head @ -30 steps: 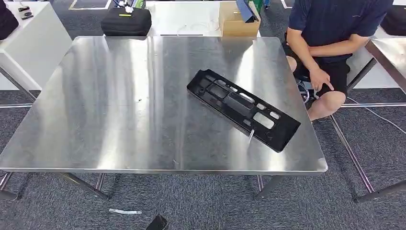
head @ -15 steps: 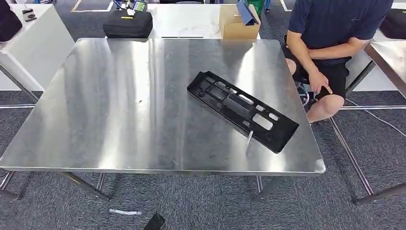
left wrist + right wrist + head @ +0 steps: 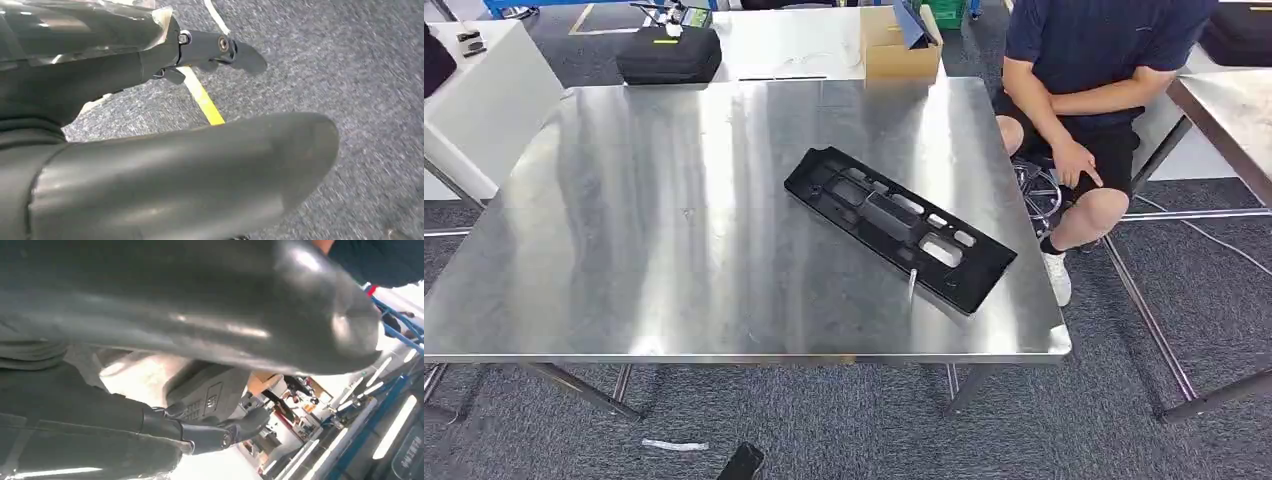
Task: Take the parts from the cabinet and place them on the table.
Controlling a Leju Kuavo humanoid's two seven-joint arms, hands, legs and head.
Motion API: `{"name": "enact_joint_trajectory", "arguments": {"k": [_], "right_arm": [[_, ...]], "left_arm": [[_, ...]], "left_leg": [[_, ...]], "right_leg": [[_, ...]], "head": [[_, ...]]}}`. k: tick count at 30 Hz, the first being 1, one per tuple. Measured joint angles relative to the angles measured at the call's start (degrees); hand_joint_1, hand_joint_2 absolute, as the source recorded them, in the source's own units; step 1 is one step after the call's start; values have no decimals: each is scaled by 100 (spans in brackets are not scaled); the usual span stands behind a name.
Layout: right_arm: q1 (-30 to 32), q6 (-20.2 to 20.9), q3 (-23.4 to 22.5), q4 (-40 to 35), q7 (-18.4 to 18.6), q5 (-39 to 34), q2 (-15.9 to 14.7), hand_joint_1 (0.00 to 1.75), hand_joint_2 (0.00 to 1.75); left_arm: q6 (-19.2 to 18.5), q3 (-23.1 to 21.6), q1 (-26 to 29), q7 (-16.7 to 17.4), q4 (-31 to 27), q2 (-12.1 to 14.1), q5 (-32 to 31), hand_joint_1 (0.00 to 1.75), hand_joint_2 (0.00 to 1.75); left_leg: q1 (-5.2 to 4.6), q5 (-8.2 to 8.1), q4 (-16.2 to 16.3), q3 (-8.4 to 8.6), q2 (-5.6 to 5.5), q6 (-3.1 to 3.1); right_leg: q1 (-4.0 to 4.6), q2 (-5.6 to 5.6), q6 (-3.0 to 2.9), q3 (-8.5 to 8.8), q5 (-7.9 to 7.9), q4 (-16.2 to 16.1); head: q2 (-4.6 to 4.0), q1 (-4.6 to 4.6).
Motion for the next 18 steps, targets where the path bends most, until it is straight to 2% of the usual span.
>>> {"name": "enact_joint_trajectory", "arguments": {"k": [1,3,4,5,6,7,8,9,10,11,13,14,15,16,17,18], "right_arm": [[-6,0,2,0,0,-2,2,0,0],[-35,4,11,0,-4,-2,31,0,0],[-64,4,46,4,-15,17,85,0,0],[-102,0,83,4,-13,50,120,0,0],[-176,0,127,9,-15,68,153,0,0],[-205,0,133,9,-17,70,157,0,0],[-217,0,149,9,-15,70,166,0,0],[-215,0,168,9,-15,70,166,0,0],[-210,2,186,17,-17,70,175,0,0],[-221,11,197,24,-15,70,177,0,0],[-286,37,234,50,-7,74,197,0,0],[-318,48,258,74,4,87,221,0,0],[-339,48,282,104,9,96,244,0,0],[-351,48,304,131,9,112,271,0,0],[-373,46,330,157,9,114,284,0,0],[-407,44,361,179,7,129,286,0,0]], "left_arm": [[0,0,0,0,0,0,0,0,0],[0,0,5,0,0,0,-2,0,0],[0,-2,11,0,0,0,-7,0,0],[6,0,8,0,0,11,-9,0,0],[11,-2,-17,-9,0,20,-26,0,0],[9,-4,-10,-9,0,20,-28,0,0],[9,-2,-9,-9,0,24,-31,0,0],[9,-2,-14,-9,0,31,-31,0,0],[11,0,-19,-9,0,35,-31,0,0],[13,0,-19,-13,0,37,-26,0,0],[18,0,-13,-28,0,37,-4,0,0],[26,0,-6,-42,0,37,20,0,0],[39,0,3,-46,2,37,44,0,0],[52,0,11,-59,4,37,48,0,0],[61,0,16,-68,4,39,57,0,0],[72,0,16,-77,4,39,57,0,0]], "left_leg": [[0,-29,57,-26,0,-1],[1,-290,637,-310,0,-2],[4,-379,1178,-613,1,28],[4,15,593,-320,2,81],[-35,397,-524,219,3,120],[-70,409,-521,207,1,137],[-115,428,-517,193,-3,175],[-134,490,-559,179,-2,250],[-93,551,-607,219,10,311],[-110,583,-612,199,4,341],[-137,632,-605,142,15,412],[-159,648,-601,110,19,426],[-180,665,-599,89,19,437],[-195,677,-599,75,18,446],[-206,687,-594,67,8,445],[-214,694,-587,61,-1,439]], "right_leg": [[3,-1,-4,-1,0,0],[24,-8,-40,-19,-1,1],[58,-23,-59,-38,11,3],[57,-24,-52,-35,15,4],[121,-22,16,-50,51,23],[133,-24,57,-55,76,1],[85,-28,106,-49,108,-38],[77,-30,183,-52,147,-74],[28,-41,181,-117,93,-23],[40,-46,135,-199,-67,152],[60,-44,53,-543,-506,1023],[85,-44,52,-728,-677,1498],[95,-45,75,-816,-746,1764],[97,-45,100,-768,-716,1735],[101,-45,137,-554,-596,1416],[110,-45,165,-289,-443,965]], "head": [[0,-4],[0,-7],[0,-6],[0,-5],[0,-2],[0,9],[0,0],[0,-2],[0,6],[0,20],[0,35],[0,35],[0,33],[0,31],[0,33],[0,31]]}}
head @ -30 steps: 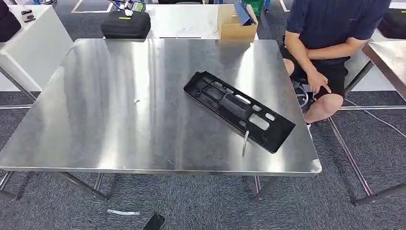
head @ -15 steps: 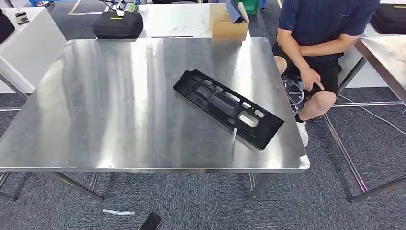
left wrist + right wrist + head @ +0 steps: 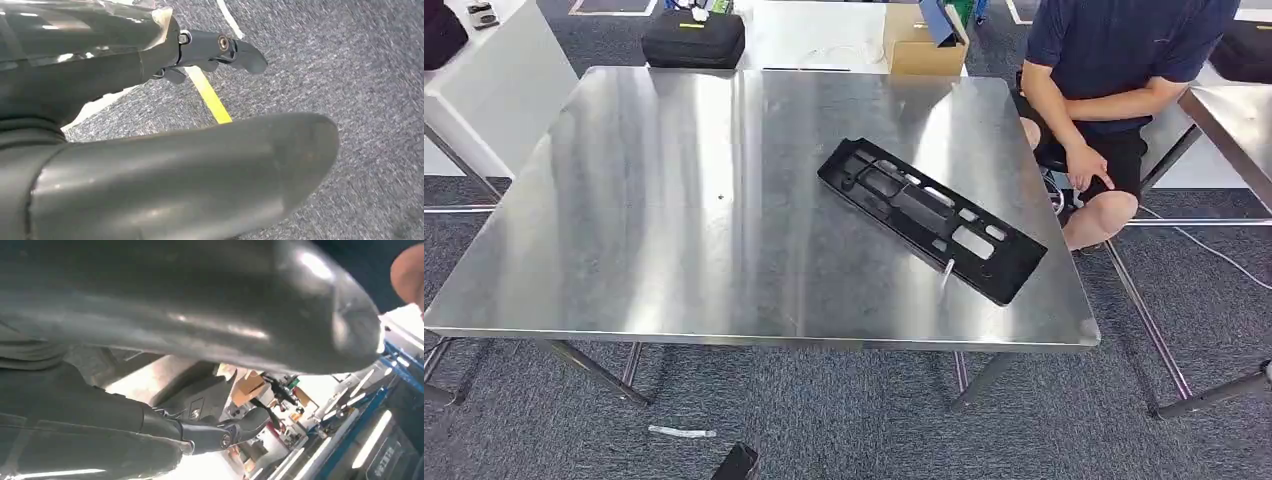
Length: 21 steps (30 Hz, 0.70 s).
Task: Take the parts from the cabinet and place them on the table.
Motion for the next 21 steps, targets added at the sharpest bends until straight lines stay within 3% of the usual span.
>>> {"name": "enact_joint_trajectory", "arguments": {"k": [1,2,3,6,7,8,9,10,11,12,14,16,17,18,19,21], "right_arm": [[-62,-4,20,17,0,7,2,0,0],[-138,-7,39,37,0,17,7,0,0],[-199,-7,61,50,0,20,11,0,0],[-267,-7,98,105,-2,31,37,0,0],[-298,-7,131,140,-13,30,59,0,0],[-333,-7,162,160,-20,28,63,0,0],[-359,-9,177,175,-39,26,68,0,0],[-377,-13,190,188,-53,24,83,0,0],[-417,-15,205,203,-63,22,85,0,0],[-441,-15,216,225,-63,17,101,0,0],[-454,-15,240,251,-66,17,114,0,0],[-484,-17,260,282,-66,17,116,0,0],[-520,-17,269,286,-68,17,107,0,0],[-534,-17,273,291,-72,15,94,0,0],[-562,-17,288,302,-81,13,96,0,0],[-558,-15,310,332,-94,-35,98,0,0]], "left_arm": [[0,0,0,-4,0,0,0,0,0],[2,0,0,-13,0,-2,0,0,0],[4,0,-3,-13,0,-2,0,0,0],[2,-2,6,-11,0,-4,-4,0,0],[4,-2,0,-11,0,4,-9,0,0],[4,-2,-3,-6,0,4,-11,0,0],[4,-2,-4,-4,0,4,-13,0,0],[7,-2,-4,-7,0,7,-13,0,0],[7,-2,-1,-4,0,13,-15,0,0],[7,-4,2,-4,0,13,-17,0,0],[7,-4,0,-4,0,15,-17,0,0],[7,-4,-6,-6,0,26,-17,0,0],[7,-4,-12,-7,0,28,-20,0,0],[7,-7,-26,-7,0,28,-22,0,0],[15,-9,-25,-7,-2,30,-28,0,0],[15,-15,-18,2,-2,37,-37,0,0]], "left_leg": [[-6,3,13,-2,-4,-5],[-13,9,23,-19,-3,-19],[-56,26,48,-54,-5,-53],[-52,87,40,-94,-2,-128],[-49,35,75,-127,-6,-167],[-39,-123,208,-172,-15,-219],[-14,-382,507,-283,-15,-255],[11,-622,889,-433,-17,-284],[51,-914,1489,-672,-16,-321],[87,-1031,1823,-785,-12,-350],[150,-918,1694,-637,-3,-389],[222,-483,616,68,4,-428],[253,-441,192,339,-9,-449],[193,-450,110,322,-53,-416],[174,-403,120,286,-61,-344],[95,-330,121,236,-64,-233]], "right_leg": [[18,-1,12,326,170,-569],[43,-3,-46,523,170,-965],[121,-3,-89,561,216,-1004],[132,-3,-175,516,272,-992],[-7,-13,-238,505,322,-1031],[6,-21,-245,486,343,-1030],[2,-26,-312,459,376,-1029],[3,-36,-323,427,391,-1029],[6,-39,-334,362,436,-1025],[6,-39,-317,309,476,-1023],[-10,-41,-277,242,526,-1020],[-52,-40,-196,182,580,-988],[-50,-43,-165,157,599,-960],[-6,-41,-129,104,620,-921],[-6,-39,-60,95,672,-958],[-51,-44,79,101,774,-1049]], "head": [[0,2],[0,2],[0,-4],[0,-7],[0,-7],[0,-7],[0,-33],[0,-37],[0,-35],[0,-39],[0,-42],[0,-39],[0,-42],[0,-35],[0,-8],[0,-11]]}}
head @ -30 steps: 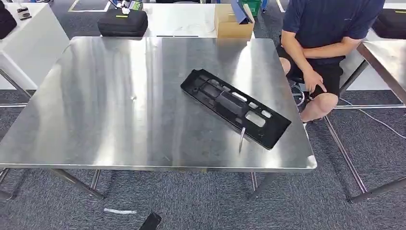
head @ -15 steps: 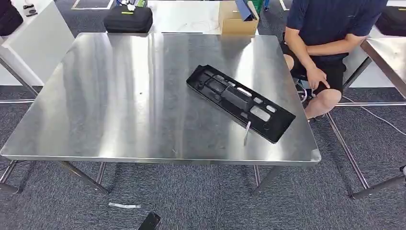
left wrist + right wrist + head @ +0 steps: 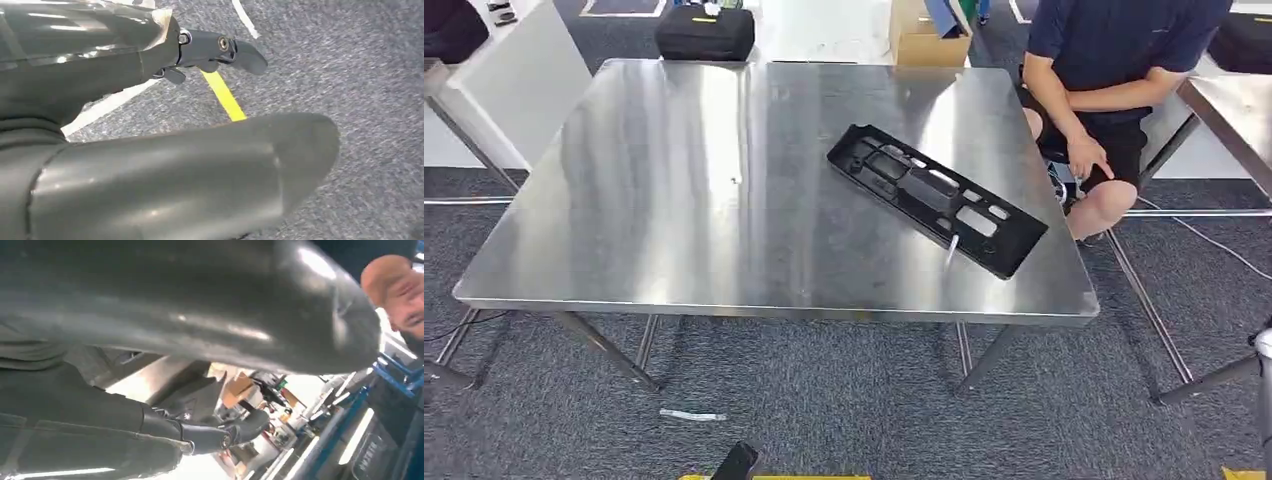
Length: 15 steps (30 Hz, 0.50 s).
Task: Take the parts from the cabinet and place them on the table.
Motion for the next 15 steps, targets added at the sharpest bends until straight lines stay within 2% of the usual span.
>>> {"name": "enact_joint_trajectory", "arguments": {"k": [1,2,3,4,5,6,7,8,9,10,11,12,13,14,15], "right_arm": [[22,0,17,33,-7,-24,2,0,0],[29,0,28,52,-18,-46,2,0,0],[33,-7,28,66,-24,-70,2,0,0],[36,-9,28,76,-28,-105,2,0,0],[46,-9,28,83,-33,-118,9,0,0],[55,-9,30,96,-35,-140,13,0,0],[72,-9,31,107,-35,-151,15,0,0],[87,-9,31,118,-35,-153,15,0,0],[94,-9,31,127,-39,-162,15,0,0],[85,-9,31,133,-57,-175,15,0,0],[61,-9,31,135,-74,-190,11,0,0],[24,-9,31,135,-83,-197,2,0,0],[34,-9,28,135,-92,-199,-4,0,0],[28,-11,28,146,-94,-205,-7,0,0],[16,-18,31,151,-101,-208,-9,0,0]], "left_arm": [[6,0,-11,2,0,2,-2,0,0],[15,0,-25,11,0,2,-9,0,0],[15,0,-33,15,0,7,-17,0,0],[15,-4,-36,20,0,4,-26,0,0],[15,-9,-36,24,0,2,-26,0,0],[15,-15,-36,33,0,2,-33,0,0],[15,-17,-36,35,0,2,-33,0,0],[18,-17,-38,37,0,2,-35,0,0],[20,-17,-39,39,0,4,-37,0,0],[22,-17,-45,42,0,4,-42,0,0],[24,-17,-53,42,-2,4,-44,0,0],[26,-17,-61,42,-11,0,-44,0,0],[28,-20,-71,44,-15,0,-48,0,0],[31,-20,-75,44,-15,2,-52,0,0],[33,-20,-73,48,-15,0,-50,0,0]], "left_leg": [[11,92,-44,-42,7,80],[18,160,-52,-105,21,130],[11,203,-51,-167,25,183],[-5,258,-50,-238,31,216],[-19,309,-48,-305,35,229],[-38,356,-44,-372,38,239],[-55,400,-42,-429,39,244],[-67,440,-40,-484,38,246],[-74,487,-38,-540,37,239],[-76,526,-33,-584,37,226],[-77,563,-29,-603,38,205],[-96,598,-28,-648,40,167],[-95,645,-41,-642,45,138],[-93,682,-40,-644,43,107],[-87,726,-49,-650,43,83]], "right_leg": [[-31,-3,36,-50,16,-2],[-49,2,-7,-143,-135,97],[-34,4,-69,-265,-384,343],[-24,4,-129,-424,-713,845],[11,18,-151,-567,-959,1347],[34,21,-144,-648,-1094,1723],[43,21,-114,-628,-1102,1874],[48,22,-81,-495,-1039,1787],[60,21,-39,-205,-899,1425],[74,21,-17,153,-775,922],[92,21,-43,537,-737,379],[136,23,-129,815,-868,1],[201,24,-156,766,-814,26],[207,28,-181,739,-799,5],[226,28,-222,723,-772,21]], "head": [[0,-7],[0,7],[0,39],[0,41],[0,46],[0,50],[0,44],[0,46],[0,41],[0,46],[0,48],[0,48],[0,17],[0,57],[0,59]]}}
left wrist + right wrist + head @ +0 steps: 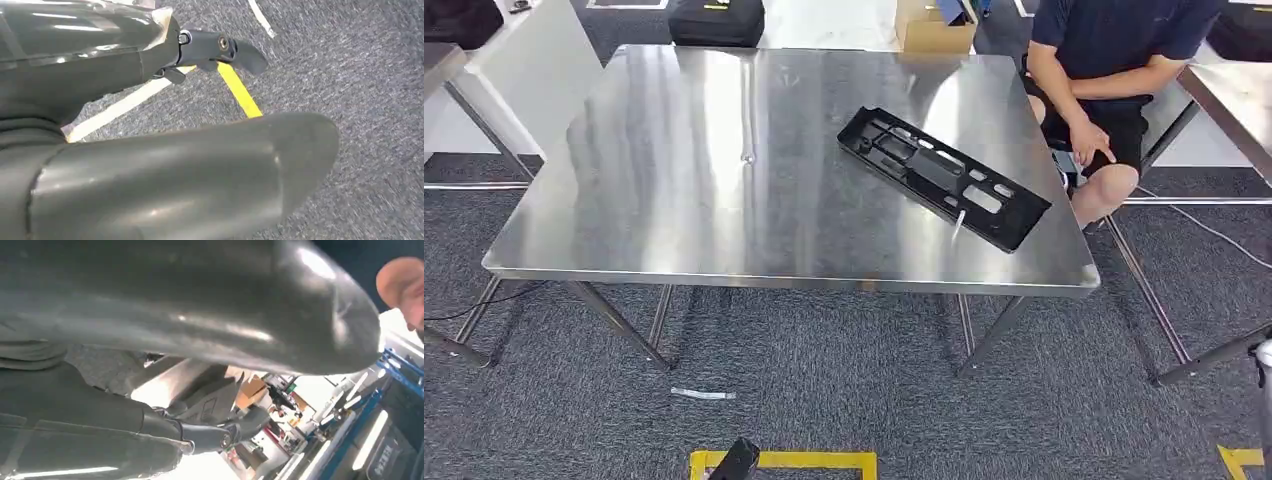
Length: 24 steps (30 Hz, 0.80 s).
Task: Take the parts from the cabinet and place them on the table.
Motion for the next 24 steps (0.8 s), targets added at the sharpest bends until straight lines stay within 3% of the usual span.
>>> {"name": "enact_joint_trajectory", "arguments": {"k": [1,2,4,6,7,8,10,11,12,13,15,16,17,18,20,21,22,23,24], "right_arm": [[7,-4,0,4,-9,-7,15,0,0],[-3,-15,0,9,-18,-9,35,0,0],[23,-24,0,2,-24,-7,59,0,0],[39,-24,0,-18,-11,11,81,0,0],[47,-24,0,-18,-2,22,94,0,0],[68,-24,0,-18,4,39,105,0,0],[81,-4,2,-18,35,70,101,0,0],[71,9,2,-18,37,72,92,0,0],[66,13,2,-20,37,90,74,0,0],[46,15,2,-20,37,105,66,0,0],[34,24,18,-20,35,120,70,0,0],[70,28,33,-20,37,120,68,0,0],[108,39,44,-20,42,120,70,0,0],[143,59,59,-24,81,125,70,0,0],[171,61,81,-48,118,144,70,0,0],[189,63,94,-52,142,155,70,0,0],[225,68,105,-76,159,153,68,0,0],[266,72,118,-94,168,155,70,0,0],[296,85,131,-122,184,155,68,0,0]], "left_arm": [[2,-2,2,2,0,2,0,0,0],[20,-2,-4,2,0,7,0,0,0],[81,0,-9,2,0,13,35,0,0],[129,2,-7,-15,0,18,94,0,0],[144,4,-6,-20,0,18,109,0,0],[173,9,-7,-37,0,18,142,0,0],[194,30,-9,-85,-2,18,201,0,0],[206,42,-14,-98,-4,18,208,0,0],[205,55,-18,-103,-24,17,210,0,0],[205,63,-33,-107,-33,15,210,0,0],[173,66,-29,-105,-33,9,205,0,0],[160,66,-14,-105,-33,9,205,0,0],[153,66,-16,-105,-33,7,205,0,0],[153,72,-17,-105,-33,4,205,0,0],[151,81,-12,-105,-33,-9,205,0,0],[153,81,-9,-105,-33,-24,208,0,0],[153,81,-6,-105,-33,-35,208,0,0],[155,83,-1,-105,-33,-37,208,0,0],[136,81,1,-105,-31,-37,205,0,0]], "left_leg": [[-22,35,-15,-12,-10,-40],[8,-91,57,-72,-13,-80],[34,-729,660,-270,-4,-144],[79,-1214,1563,-526,0,-206],[100,-1230,1767,-553,0,-224],[132,-1098,1782,-454,2,-244],[182,-743,1169,41,15,-269],[209,-684,679,414,21,-269],[207,-760,282,759,14,-257],[177,-817,59,824,-7,-229],[124,-787,65,732,-15,-177],[100,-724,32,682,-14,-86],[129,-644,-11,655,-3,17],[115,-586,-11,578,-1,83],[98,-465,-9,424,12,137],[81,-406,-6,346,17,145],[70,-352,-4,275,18,148],[63,-300,-1,205,19,147],[59,-244,1,131,19,139]], "right_leg": [[-27,-6,-61,-49,50,-28],[-146,-19,-113,-48,115,-45],[-130,-38,-231,-153,210,-45],[-129,-50,-236,-292,321,-40],[-130,-51,-224,-343,361,-39],[-135,-53,-198,-418,420,-36],[-154,-50,-135,-536,497,-13],[-161,-49,-91,-569,528,13],[-153,-50,-60,-615,543,38],[-137,-57,-19,-654,574,68],[-129,-69,120,-709,697,41],[-145,-71,193,-726,758,7],[-203,-72,179,-780,685,60],[-187,-65,122,-919,455,232],[-179,-44,39,-1188,-103,1069],[-159,-24,47,-1297,-286,1509],[-151,-17,82,-1325,-324,1775],[-148,-17,127,-1238,-262,1796],[-145,-16,186,-997,-108,1529]], "head": [[0,-4],[0,2],[0,-24],[0,-26],[0,-24],[0,-26],[0,-26],[0,-31],[0,-29],[0,-17],[0,-28],[0,-22],[0,-35],[0,-4],[0,20],[0,15],[0,18],[0,15],[0,15]]}}
